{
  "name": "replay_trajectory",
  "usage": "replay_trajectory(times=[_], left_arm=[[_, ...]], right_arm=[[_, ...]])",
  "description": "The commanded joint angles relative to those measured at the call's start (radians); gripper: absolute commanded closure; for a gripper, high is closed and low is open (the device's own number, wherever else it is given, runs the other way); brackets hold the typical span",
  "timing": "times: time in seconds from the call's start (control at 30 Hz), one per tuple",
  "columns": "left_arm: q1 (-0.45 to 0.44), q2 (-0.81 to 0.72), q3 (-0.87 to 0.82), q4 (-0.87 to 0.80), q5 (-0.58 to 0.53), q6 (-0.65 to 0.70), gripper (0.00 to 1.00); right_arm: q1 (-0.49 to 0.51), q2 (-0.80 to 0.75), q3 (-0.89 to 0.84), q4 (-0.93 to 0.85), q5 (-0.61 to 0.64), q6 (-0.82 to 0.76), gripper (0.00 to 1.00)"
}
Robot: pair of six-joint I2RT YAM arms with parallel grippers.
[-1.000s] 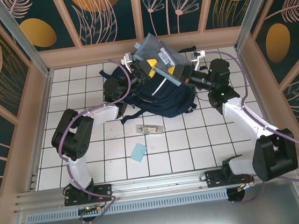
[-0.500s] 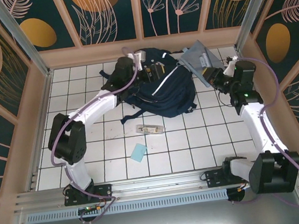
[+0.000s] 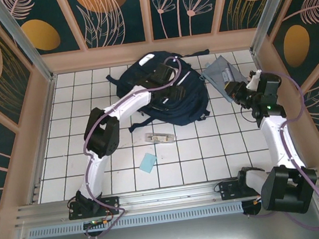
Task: Pack the student bag
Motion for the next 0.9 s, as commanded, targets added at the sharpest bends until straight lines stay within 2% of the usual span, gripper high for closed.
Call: replay_trajectory(times=[0.0, 0.13, 0.27, 0.33, 0.4, 0.6, 0.8, 0.87], left_arm=[[-0.014, 0.030, 0.048, -0.094, -0.032, 0.044, 0.27], [-0.013, 0.030, 0.056, -0.103, -0.008, 0.036, 0.27], [-0.016, -0.028, 0.029, -0.075, 0.175, 0.013, 0.26], [-0.019, -0.051, 0.013, -0.057, 0.241, 0.008, 0.26], [-0.020, -0.060, 0.008, -0.051, 0.258, 0.008, 0.26], [-0.021, -0.002, 0.049, -0.097, 0.141, 0.019, 0.26], [-0.020, 0.046, 0.077, -0.111, -0.026, 0.023, 0.31], [-0.020, 0.065, 0.091, -0.120, -0.044, 0.030, 0.32]], right_arm=[[-0.011, -0.023, -0.012, 0.026, -0.031, -0.011, 1.00], [-0.012, -0.022, -0.011, 0.024, -0.038, -0.013, 1.00], [-0.014, -0.020, -0.009, 0.023, -0.038, -0.012, 1.00], [-0.013, -0.018, -0.010, 0.030, -0.039, -0.007, 1.00], [-0.014, -0.016, -0.013, 0.037, -0.043, -0.002, 1.00], [-0.013, -0.015, -0.012, 0.034, -0.051, -0.002, 1.00], [-0.014, -0.027, -0.008, 0.025, -0.054, -0.003, 1.00], [-0.013, -0.030, -0.007, 0.025, -0.060, -0.001, 1.00]])
